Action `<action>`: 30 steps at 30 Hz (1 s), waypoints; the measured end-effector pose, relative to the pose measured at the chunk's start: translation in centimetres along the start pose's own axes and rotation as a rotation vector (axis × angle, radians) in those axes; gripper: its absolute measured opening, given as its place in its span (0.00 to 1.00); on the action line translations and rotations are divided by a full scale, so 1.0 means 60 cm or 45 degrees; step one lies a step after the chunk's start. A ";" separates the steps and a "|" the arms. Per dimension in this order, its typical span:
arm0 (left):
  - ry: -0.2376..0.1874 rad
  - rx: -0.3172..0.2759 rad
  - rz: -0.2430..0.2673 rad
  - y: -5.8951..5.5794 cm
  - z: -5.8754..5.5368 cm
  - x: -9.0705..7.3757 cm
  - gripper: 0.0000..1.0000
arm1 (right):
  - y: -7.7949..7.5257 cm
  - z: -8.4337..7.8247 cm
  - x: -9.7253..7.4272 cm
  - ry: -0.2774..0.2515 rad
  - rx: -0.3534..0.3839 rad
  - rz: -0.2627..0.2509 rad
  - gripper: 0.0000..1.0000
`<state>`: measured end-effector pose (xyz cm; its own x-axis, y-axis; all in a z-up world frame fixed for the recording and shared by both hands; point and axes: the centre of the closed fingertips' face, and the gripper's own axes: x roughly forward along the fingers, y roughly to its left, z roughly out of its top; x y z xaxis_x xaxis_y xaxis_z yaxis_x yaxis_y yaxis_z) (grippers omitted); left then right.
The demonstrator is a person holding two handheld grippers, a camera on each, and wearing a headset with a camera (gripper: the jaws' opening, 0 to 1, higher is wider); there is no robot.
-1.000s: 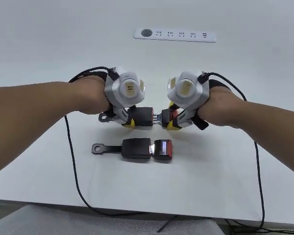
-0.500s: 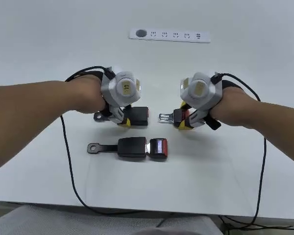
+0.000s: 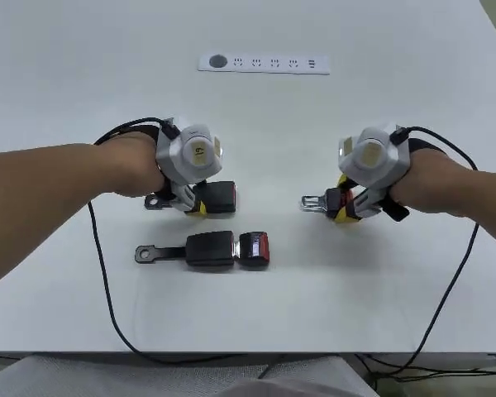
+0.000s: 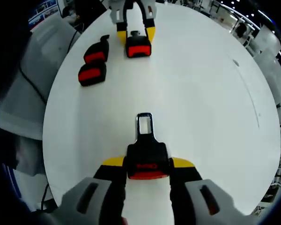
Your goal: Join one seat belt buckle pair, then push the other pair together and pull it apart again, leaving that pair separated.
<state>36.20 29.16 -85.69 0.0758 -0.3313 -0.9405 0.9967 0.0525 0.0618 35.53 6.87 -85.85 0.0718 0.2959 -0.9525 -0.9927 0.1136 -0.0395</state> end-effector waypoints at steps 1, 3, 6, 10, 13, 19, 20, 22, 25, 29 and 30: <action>0.005 0.004 0.004 -0.001 0.000 0.000 0.32 | -0.001 -0.005 -0.001 0.007 0.003 -0.009 0.36; 0.015 0.012 0.011 -0.001 0.001 0.000 0.32 | -0.002 -0.006 -0.002 0.009 -0.007 -0.023 0.36; 0.032 0.023 0.020 -0.001 0.002 0.000 0.32 | -0.001 -0.003 -0.003 0.008 -0.007 -0.041 0.37; 0.060 0.011 0.048 -0.001 0.002 -0.002 0.32 | -0.004 0.002 -0.003 0.036 -0.049 -0.083 0.40; 0.063 0.035 0.081 0.000 0.002 -0.003 0.33 | -0.010 0.002 -0.006 0.050 -0.048 -0.135 0.44; -0.056 0.042 0.203 0.018 0.014 -0.024 0.40 | -0.011 -0.003 -0.024 0.002 0.011 -0.250 0.50; -0.077 0.015 0.211 0.019 0.014 -0.032 0.40 | -0.008 -0.005 -0.028 -0.008 0.022 -0.254 0.50; -0.099 -0.027 0.257 0.027 0.007 -0.055 0.43 | 0.001 -0.005 -0.038 -0.051 0.071 -0.268 0.50; -0.128 -0.070 0.301 0.023 -0.009 -0.084 0.45 | 0.020 0.004 -0.056 -0.142 0.156 -0.289 0.50; -0.108 -0.071 0.329 -0.008 -0.051 -0.106 0.48 | 0.052 0.014 -0.077 -0.217 0.186 -0.321 0.54; -0.120 -0.097 0.340 -0.015 -0.058 -0.112 0.49 | 0.058 0.016 -0.081 -0.237 0.201 -0.328 0.56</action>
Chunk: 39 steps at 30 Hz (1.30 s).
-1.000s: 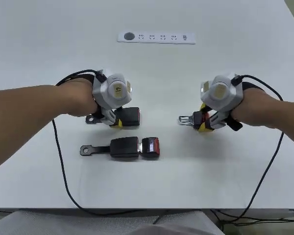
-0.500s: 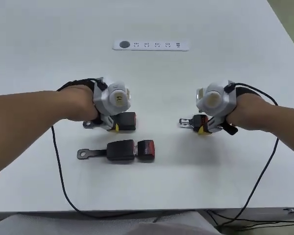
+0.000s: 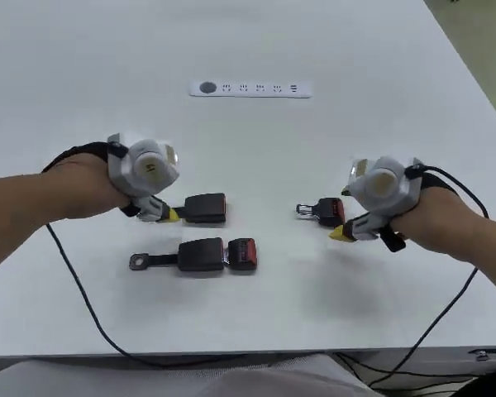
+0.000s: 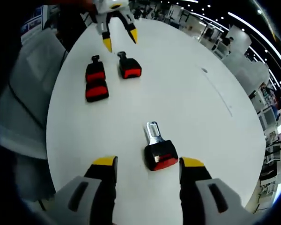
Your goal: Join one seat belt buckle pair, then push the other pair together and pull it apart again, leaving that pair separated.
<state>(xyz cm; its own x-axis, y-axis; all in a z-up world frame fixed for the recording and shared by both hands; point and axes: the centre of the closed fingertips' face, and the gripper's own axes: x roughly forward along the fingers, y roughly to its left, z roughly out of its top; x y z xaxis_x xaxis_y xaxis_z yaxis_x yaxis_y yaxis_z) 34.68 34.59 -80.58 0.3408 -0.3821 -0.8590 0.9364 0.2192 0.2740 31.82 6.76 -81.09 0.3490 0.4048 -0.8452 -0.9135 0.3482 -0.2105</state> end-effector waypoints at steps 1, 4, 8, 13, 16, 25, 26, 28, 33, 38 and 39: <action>-0.021 -0.043 0.014 -0.008 -0.006 -0.011 0.49 | 0.007 0.003 -0.006 -0.029 0.027 -0.015 0.58; -0.066 -0.105 0.051 -0.030 -0.022 -0.040 0.53 | 0.020 -0.001 -0.016 -0.050 0.058 -0.032 0.62; -0.094 -0.152 0.068 -0.065 -0.046 -0.076 0.60 | 0.032 -0.003 -0.039 -0.128 0.137 -0.068 0.62; -0.163 -0.356 0.132 -0.086 -0.070 -0.122 0.65 | 0.056 0.003 -0.077 -0.209 0.193 -0.099 0.66; -0.240 -0.465 0.091 -0.114 -0.071 -0.142 0.68 | 0.063 0.005 -0.089 -0.266 0.230 -0.115 0.68; -0.254 -0.557 0.156 -0.132 -0.091 -0.182 0.77 | 0.097 0.011 -0.099 -0.355 0.286 -0.111 0.87; -0.257 -0.570 0.171 -0.130 -0.093 -0.186 0.79 | 0.100 0.011 -0.100 -0.363 0.299 -0.109 0.88; -0.271 -0.587 0.200 -0.129 -0.095 -0.194 0.83 | 0.104 0.008 -0.099 -0.363 0.338 -0.110 0.92; -0.298 -0.629 0.299 -0.117 -0.108 -0.206 0.96 | 0.108 -0.004 -0.098 -0.367 0.371 -0.141 1.00; -0.288 -0.645 0.307 -0.126 -0.121 -0.204 1.00 | 0.110 -0.014 -0.097 -0.352 0.421 -0.161 1.00; -0.285 -0.651 0.306 -0.127 -0.122 -0.203 1.00 | 0.109 -0.013 -0.097 -0.355 0.427 -0.166 1.00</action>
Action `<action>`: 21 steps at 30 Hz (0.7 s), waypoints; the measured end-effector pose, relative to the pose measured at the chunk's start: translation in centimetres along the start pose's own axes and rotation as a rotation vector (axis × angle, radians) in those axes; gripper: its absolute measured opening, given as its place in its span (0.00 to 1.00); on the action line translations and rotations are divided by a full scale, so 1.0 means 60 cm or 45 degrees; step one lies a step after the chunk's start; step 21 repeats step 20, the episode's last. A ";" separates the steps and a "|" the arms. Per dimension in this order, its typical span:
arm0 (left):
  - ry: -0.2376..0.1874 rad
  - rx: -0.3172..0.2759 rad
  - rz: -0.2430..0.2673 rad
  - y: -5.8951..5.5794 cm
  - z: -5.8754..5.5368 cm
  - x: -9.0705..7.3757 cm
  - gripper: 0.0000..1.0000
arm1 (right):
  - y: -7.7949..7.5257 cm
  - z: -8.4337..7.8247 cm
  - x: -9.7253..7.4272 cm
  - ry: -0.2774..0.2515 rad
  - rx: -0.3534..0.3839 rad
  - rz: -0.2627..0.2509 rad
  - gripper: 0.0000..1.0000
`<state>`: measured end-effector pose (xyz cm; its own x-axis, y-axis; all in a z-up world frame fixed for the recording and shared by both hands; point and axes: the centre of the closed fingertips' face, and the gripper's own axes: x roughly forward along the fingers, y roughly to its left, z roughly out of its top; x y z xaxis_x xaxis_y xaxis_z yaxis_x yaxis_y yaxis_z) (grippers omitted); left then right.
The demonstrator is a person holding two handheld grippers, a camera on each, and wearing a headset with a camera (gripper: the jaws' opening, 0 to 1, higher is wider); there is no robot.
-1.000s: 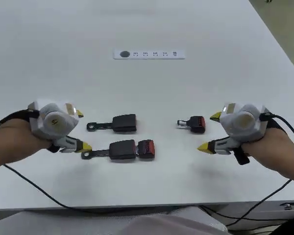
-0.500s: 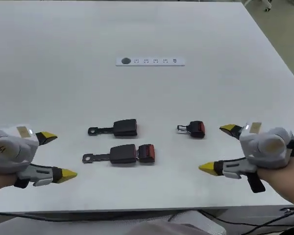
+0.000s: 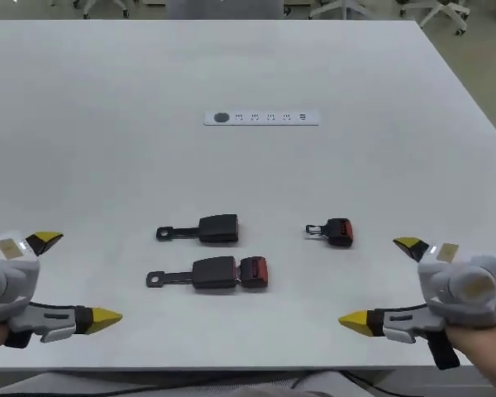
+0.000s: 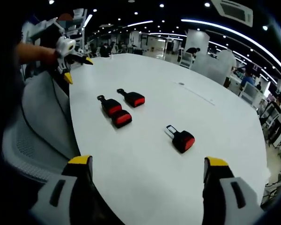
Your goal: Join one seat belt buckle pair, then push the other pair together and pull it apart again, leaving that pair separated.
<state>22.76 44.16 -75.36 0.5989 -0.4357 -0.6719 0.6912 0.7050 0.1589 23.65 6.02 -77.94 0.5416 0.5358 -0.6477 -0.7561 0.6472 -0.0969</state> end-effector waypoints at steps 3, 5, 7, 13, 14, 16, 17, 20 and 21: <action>0.004 0.001 0.015 -0.002 -0.004 0.000 1.00 | -0.002 0.003 0.000 -0.003 0.026 -0.022 1.00; -0.004 0.004 0.027 -0.001 -0.003 0.001 1.00 | -0.002 0.006 0.001 -0.009 0.039 -0.029 1.00; -0.034 0.000 0.041 -0.001 0.003 0.001 1.00 | -0.004 0.010 0.000 -0.017 0.056 -0.039 1.00; -0.026 -0.015 0.037 -0.001 -0.003 0.000 1.00 | 0.000 0.015 0.002 -0.027 0.103 -0.025 1.00; -0.026 -0.016 0.038 0.000 -0.004 0.000 1.00 | -0.001 0.015 0.002 -0.025 0.103 -0.027 1.00; -0.023 -0.017 0.042 0.001 -0.008 0.001 1.00 | -0.001 0.014 0.003 -0.020 0.105 -0.031 1.00; -0.010 -0.013 0.045 0.001 -0.012 0.002 1.00 | 0.000 0.015 0.003 -0.021 0.110 -0.031 1.00; -0.008 -0.013 0.046 0.001 -0.012 0.004 1.00 | 0.001 0.016 0.004 -0.019 0.115 -0.031 1.00; -0.008 -0.013 0.046 0.001 -0.012 0.004 1.00 | 0.001 0.016 0.004 -0.019 0.115 -0.031 1.00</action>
